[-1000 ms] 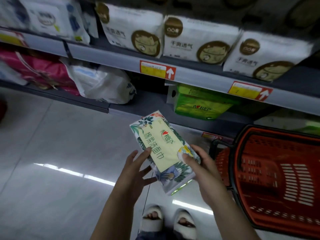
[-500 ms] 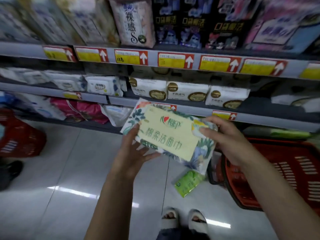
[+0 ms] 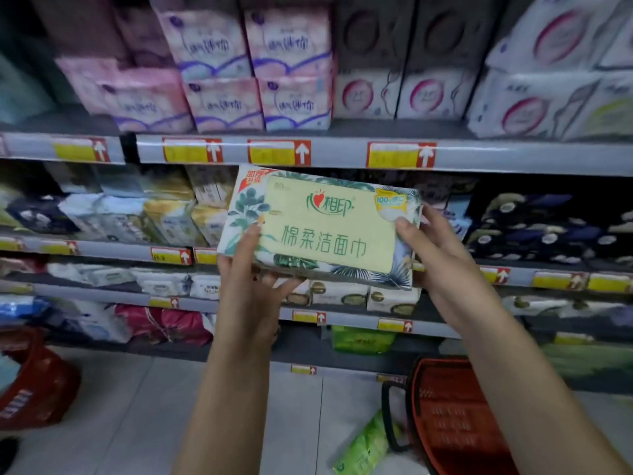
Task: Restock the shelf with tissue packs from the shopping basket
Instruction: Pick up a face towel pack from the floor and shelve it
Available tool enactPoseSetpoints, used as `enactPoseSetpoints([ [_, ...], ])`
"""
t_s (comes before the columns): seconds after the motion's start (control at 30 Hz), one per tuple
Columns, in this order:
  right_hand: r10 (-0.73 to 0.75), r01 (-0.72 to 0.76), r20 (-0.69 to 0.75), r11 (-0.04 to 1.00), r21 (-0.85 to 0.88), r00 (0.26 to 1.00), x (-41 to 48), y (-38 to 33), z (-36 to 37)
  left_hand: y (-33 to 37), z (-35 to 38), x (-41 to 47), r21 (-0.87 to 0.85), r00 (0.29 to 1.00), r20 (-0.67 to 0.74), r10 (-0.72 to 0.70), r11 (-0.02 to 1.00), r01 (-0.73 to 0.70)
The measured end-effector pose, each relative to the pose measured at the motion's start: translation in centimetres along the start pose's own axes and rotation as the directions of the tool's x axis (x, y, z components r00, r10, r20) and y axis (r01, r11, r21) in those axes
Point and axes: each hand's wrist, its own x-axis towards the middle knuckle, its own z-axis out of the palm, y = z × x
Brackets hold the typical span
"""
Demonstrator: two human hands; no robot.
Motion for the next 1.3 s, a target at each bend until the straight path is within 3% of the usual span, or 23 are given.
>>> enactPoseSetpoints([
  [0.13, -0.037, 0.037, -0.004, 0.999, -0.028, 0.999, -0.5, -6.1, 0.1, 4.0, 4.9, -1.6, -0.097, 0.994, 0.071, 0.083, 0.992, -0.076],
  [0.3, -0.190, 0.186, -0.143, 0.982, -0.040, 0.971, -2.3, -12.8, 0.2, 7.4, 9.0, -4.5, -0.102, 0.958, 0.218, 0.185, 0.981, -0.166],
  [0.57, -0.282, 0.276, -0.223, 0.959, -0.056, 0.933, -5.3, -20.1, 0.6, 12.3, 12.3, -7.6, -0.101, 0.939, 0.290, 0.184, 0.982, -0.161],
  [0.7, -0.293, 0.302, -0.234, 0.953, 0.006, 0.927, -6.6, -21.4, 0.2, 13.3, 13.5, -9.2, -0.098, 0.923, 0.334, 0.189, 0.981, -0.166],
  [0.9, -0.326, 0.335, -0.258, 0.942, -0.007, 0.910, -7.9, -23.6, 0.8, 14.7, 14.7, -11.0, -0.077, 0.888, 0.381, 0.258, 0.966, -0.248],
  [1.3, -0.384, 0.388, -0.280, 0.920, -0.044, 0.880, -8.4, -26.7, -2.1, 14.1, 19.2, -11.6, -0.098, 0.856, 0.444, 0.265, 0.964, -0.247],
])
